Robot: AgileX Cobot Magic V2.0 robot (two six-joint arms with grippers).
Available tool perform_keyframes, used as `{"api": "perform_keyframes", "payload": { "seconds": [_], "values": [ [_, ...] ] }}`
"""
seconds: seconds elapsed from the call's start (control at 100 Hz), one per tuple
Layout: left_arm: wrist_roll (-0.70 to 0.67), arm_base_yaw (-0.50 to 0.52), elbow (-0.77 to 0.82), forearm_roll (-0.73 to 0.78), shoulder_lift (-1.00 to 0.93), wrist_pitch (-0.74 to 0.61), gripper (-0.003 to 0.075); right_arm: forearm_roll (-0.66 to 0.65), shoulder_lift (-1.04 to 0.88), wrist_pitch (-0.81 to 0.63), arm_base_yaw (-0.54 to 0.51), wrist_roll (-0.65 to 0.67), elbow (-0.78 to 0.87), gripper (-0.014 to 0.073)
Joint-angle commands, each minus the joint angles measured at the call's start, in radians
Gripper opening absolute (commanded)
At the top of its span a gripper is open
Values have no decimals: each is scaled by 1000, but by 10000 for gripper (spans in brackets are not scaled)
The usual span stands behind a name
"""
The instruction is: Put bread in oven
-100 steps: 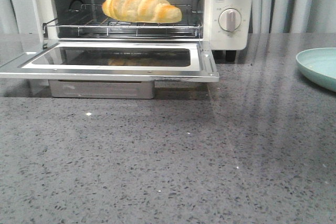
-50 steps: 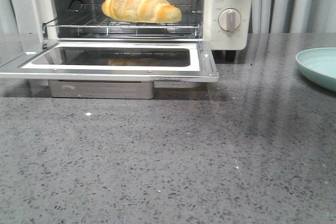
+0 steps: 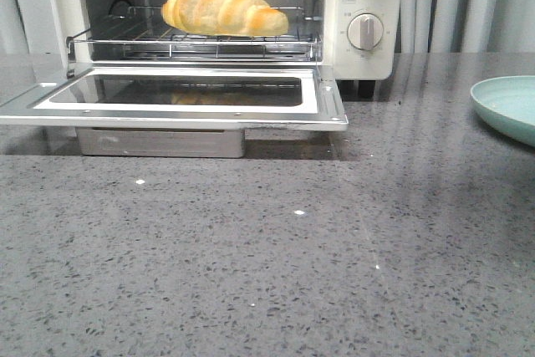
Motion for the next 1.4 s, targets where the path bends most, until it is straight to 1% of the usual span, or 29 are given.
{"api": "perform_keyframes", "payload": {
  "seconds": [0.0,0.18,0.61,0.87,0.93,1.0,1.1,1.261,1.321,1.331,1.371,1.391],
  "values": [
    [-7,3,-28,-13,-27,-75,-22,-62,-56,60,-7,7,2,436],
    [-7,3,-28,-13,-27,-75,-22,-52,-95,60,-7,7,21,436],
    [-7,3,-28,-13,-27,-75,-22,-44,-95,42,-7,7,21,436],
    [-7,3,-28,-13,-27,-75,-21,-126,-95,60,-7,7,19,434],
    [-7,3,-28,-13,-27,-75,-22,-140,-99,60,-21,7,21,423],
    [-7,3,-28,-13,-27,-75,-22,-140,-105,53,-47,7,21,379],
    [-7,3,-28,-13,-27,-75,-22,-138,-117,37,-75,7,21,283],
    [-7,3,-28,-13,-27,-75,-21,-138,-157,39,-81,0,51,151],
    [-7,3,-28,-13,-27,-75,-22,-138,-178,29,-83,0,84,70],
    [-7,3,-28,-13,-27,-75,-22,-138,-181,27,-85,0,89,70],
    [-7,3,-28,-13,-27,-75,-22,-138,-199,9,-94,0,115,1],
    [-7,3,-28,-13,-27,-75,-21,-136,-204,3,-99,0,124,-19]
  ]
}}
